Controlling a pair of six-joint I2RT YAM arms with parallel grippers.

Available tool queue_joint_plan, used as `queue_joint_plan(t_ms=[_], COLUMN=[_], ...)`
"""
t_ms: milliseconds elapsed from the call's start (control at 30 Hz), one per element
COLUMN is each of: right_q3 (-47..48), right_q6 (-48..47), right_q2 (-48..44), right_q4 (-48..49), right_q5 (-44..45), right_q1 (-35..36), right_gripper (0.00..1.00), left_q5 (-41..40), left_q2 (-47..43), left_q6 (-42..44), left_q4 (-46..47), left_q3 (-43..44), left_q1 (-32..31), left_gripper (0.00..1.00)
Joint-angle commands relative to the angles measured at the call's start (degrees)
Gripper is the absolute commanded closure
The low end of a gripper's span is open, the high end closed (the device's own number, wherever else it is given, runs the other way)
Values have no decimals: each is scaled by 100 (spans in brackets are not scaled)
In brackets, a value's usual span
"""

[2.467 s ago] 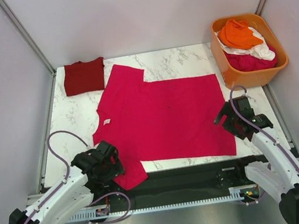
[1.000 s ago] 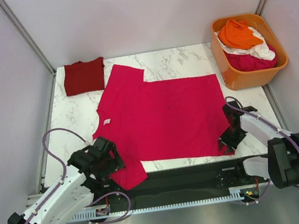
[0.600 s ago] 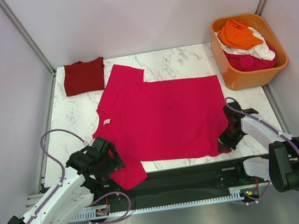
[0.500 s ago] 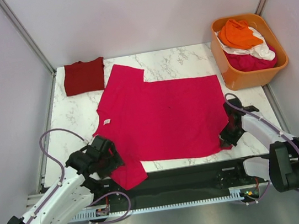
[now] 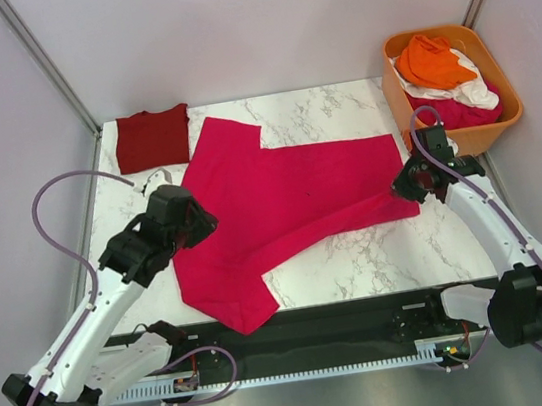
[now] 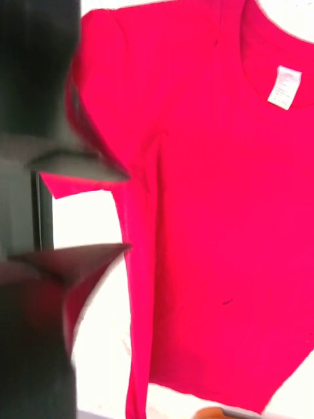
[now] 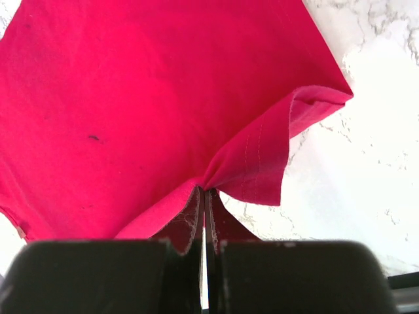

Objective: Fold and stack the t-shirts
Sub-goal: Fold the tshirt

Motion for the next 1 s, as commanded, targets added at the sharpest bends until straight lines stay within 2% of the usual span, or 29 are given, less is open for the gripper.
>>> queue_joint_plan(t_ms=[0, 33, 100, 167, 200, 267, 333, 400, 600, 800, 833, 867, 967], right_q3=[125, 11, -147, -393, -490, -745, -929, -1009, -1124, -1150, -1150, -1150, -1176], right_q6=[-255, -290, -308, -316, -316, -325, -343, -360, -431, -519, -545, -562, -597], right_q2=[-107, -151, -291, -371, -458, -521, -565, -582, -556, -468, -451, -451, -468], right_q4=[157, 157, 183, 227, 270, 367, 472, 517, 631, 710, 719, 719, 728], right_q5=[198, 189, 136, 57, 39, -13, -31, -48, -93, -136, -145, -154, -128], right_q1=[-8, -8, -8, 1, -7, -8, -8, -8, -8, -8, -8, -16, -25], right_gripper=[100, 100, 100, 100, 100, 100, 100, 100, 100, 100, 100, 100, 100], left_q5=[45, 193, 387, 738, 966, 1222, 1521, 1522, 1522, 1522, 1705, 1698, 1285], left_q2=[51, 7, -230, -344, -379, -424, -625, -836, -864, -266, -179, -117, -46], left_q6=[218, 200, 147, 77, 33, -89, -256, -345, -345, -345, -1520, -1566, -1637], left_q4=[-215, -259, -487, -863, -1040, -1295, -1306, -1305, -1305, -1305, 269, 372, 697], left_q3=[287, 225, -38, -336, -433, -905, -1372, -2084, -2279, -3158, -3246, -3256, -3265], left_q1=[49, 49, 49, 49, 49, 40, 23, -21, -320, -715, -768, -777, -777], left_gripper=[44, 26, 18, 2, 2, 8, 20, 20, 20, 20, 32, 26, 27])
